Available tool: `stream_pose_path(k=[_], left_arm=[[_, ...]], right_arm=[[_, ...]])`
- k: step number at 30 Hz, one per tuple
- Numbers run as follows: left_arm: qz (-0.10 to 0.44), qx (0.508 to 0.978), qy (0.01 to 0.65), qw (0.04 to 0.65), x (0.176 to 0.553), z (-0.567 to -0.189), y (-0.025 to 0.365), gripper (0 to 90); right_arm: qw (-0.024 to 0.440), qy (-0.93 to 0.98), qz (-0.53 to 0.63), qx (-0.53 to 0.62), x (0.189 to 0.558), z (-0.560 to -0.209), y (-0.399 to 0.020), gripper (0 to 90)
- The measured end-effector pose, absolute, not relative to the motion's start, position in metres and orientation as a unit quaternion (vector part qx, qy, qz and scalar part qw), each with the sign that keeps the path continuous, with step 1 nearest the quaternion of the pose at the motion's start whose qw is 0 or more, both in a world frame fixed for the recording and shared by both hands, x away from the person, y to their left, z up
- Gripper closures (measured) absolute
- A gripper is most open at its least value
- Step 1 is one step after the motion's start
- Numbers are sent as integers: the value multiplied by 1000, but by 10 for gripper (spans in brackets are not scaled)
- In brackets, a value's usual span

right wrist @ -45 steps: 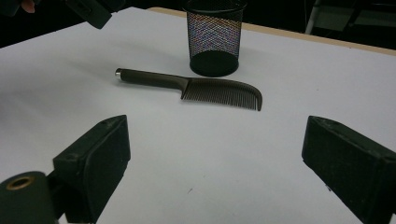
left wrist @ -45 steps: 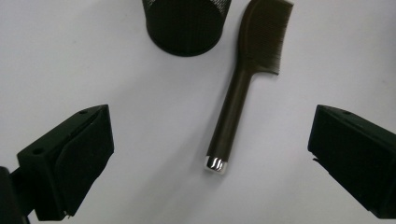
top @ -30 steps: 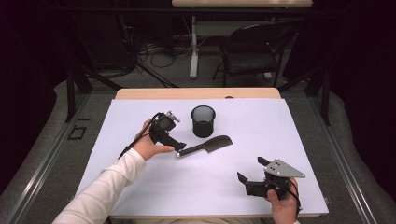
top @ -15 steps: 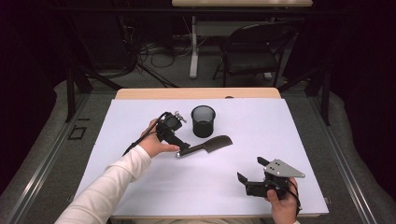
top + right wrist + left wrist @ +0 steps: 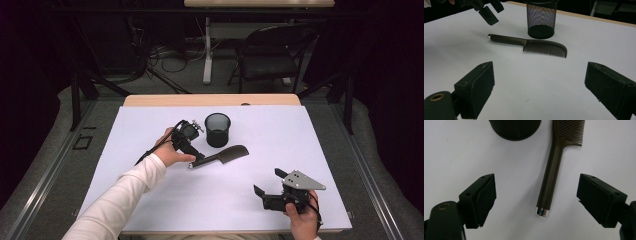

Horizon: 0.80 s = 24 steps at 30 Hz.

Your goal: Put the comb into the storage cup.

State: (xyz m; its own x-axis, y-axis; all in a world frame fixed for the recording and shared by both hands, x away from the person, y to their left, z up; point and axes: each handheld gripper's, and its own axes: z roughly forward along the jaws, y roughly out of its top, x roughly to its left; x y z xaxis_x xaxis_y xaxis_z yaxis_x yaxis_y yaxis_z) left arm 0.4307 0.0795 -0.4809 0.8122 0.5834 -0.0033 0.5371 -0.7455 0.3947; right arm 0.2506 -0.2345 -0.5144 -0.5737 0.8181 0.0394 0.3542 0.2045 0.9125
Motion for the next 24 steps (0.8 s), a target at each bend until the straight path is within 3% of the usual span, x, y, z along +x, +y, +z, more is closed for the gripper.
stream_pose_path(k=[5,15,24], left_arm=[[65,938,290,180,431,-484,74,203],[49,947,281,146,434,-494,67,365],[47,951,278,132,435,-501,63,392]], right_arm=[[236,739,491,397,251,-515,-235,98],[235,740,490,396,251,-515,-235,111],[233,741,490,395,251,-515,-234,120]])
